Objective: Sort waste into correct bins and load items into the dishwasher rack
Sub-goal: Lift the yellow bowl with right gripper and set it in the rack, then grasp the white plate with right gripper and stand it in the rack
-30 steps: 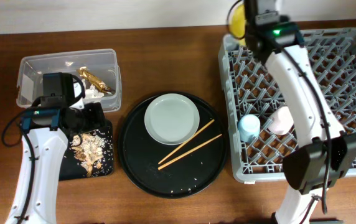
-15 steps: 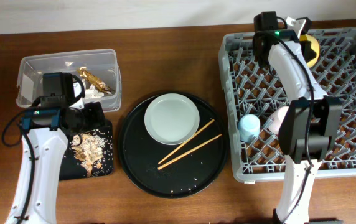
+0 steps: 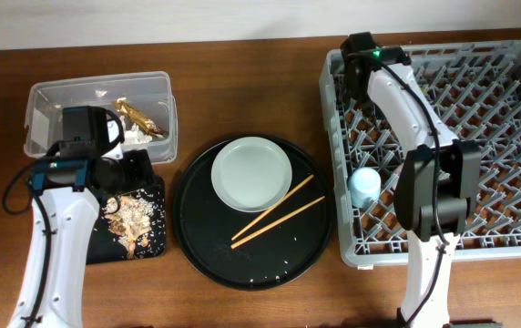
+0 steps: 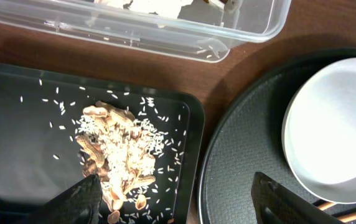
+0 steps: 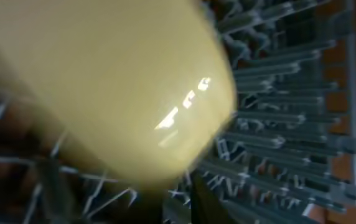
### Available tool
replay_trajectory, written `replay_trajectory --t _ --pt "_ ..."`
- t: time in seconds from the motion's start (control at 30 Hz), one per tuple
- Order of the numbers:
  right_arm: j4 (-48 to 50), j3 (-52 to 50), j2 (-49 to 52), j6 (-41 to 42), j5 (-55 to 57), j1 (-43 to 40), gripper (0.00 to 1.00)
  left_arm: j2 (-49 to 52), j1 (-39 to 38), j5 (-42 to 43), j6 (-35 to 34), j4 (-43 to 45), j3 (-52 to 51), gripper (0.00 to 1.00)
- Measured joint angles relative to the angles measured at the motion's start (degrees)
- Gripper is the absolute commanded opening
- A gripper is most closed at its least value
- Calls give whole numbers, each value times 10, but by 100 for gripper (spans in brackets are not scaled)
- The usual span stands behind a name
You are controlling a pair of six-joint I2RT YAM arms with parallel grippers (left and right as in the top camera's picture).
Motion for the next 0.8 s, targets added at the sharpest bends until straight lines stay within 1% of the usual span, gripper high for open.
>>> replay_trajectory --t 0.03,0.07,0.1,0.13,0.17,0.2,0.23,0.27,0.33,0.37,0.47,0.5,0.53,0.57,0.6,0.63,0.67,0.7,0.8 --pt "-6 0 -5 0 -26 0 62 0 0 0 0 0 0 76" --pt "-12 -6 -29 -2 -57 0 73 0 0 0 0 0 0 76" --pt "-15 -6 -56 -2 -79 0 73 0 0 0 0 0 0 76" --pt "-18 -7 -95 -6 -134 0 73 0 0 0 0 0 0 76" --pt "-18 -7 -148 -21 -226 0 73 0 0 0 0 0 0 76" --pt "-18 -6 -179 -40 -318 2 74 0 0 0 0 0 0 76" --pt "-23 -4 -185 -51 -392 8 74 0 0 0 0 0 0 77" --pt "-30 -4 -179 -61 -431 20 74 0 0 0 0 0 0 77" --pt "-28 -15 -150 -82 -480 80 74 0 0 0 0 0 0 77" --pt "-24 -40 -131 -89 -495 118 74 0 0 0 0 0 0 77" --pt "-5 -93 -85 -91 -506 158 73 0 0 0 0 0 0 77" --pt "28 -122 -67 -87 -507 172 68 0 0 0 0 0 0 77" --pt "40 -137 -57 -83 -507 178 65 0 0 0 0 0 0 77" --pt "70 -155 -54 -77 -508 183 57 0 0 0 0 0 0 77" --pt "95 -174 -51 -67 -508 186 42 0 0 0 0 0 0 77" --pt "114 -199 -49 -56 -508 187 22 0 0 0 0 -1 0 77" --pt "121 -206 -48 -50 -507 187 8 0 0 0 0 0 0 77" --pt "125 -206 -48 -46 -508 187 4 0 0 0 0 0 0 77" --pt "103 -177 -48 -40 -517 184 4 0 0 0 0 -1 0 77"
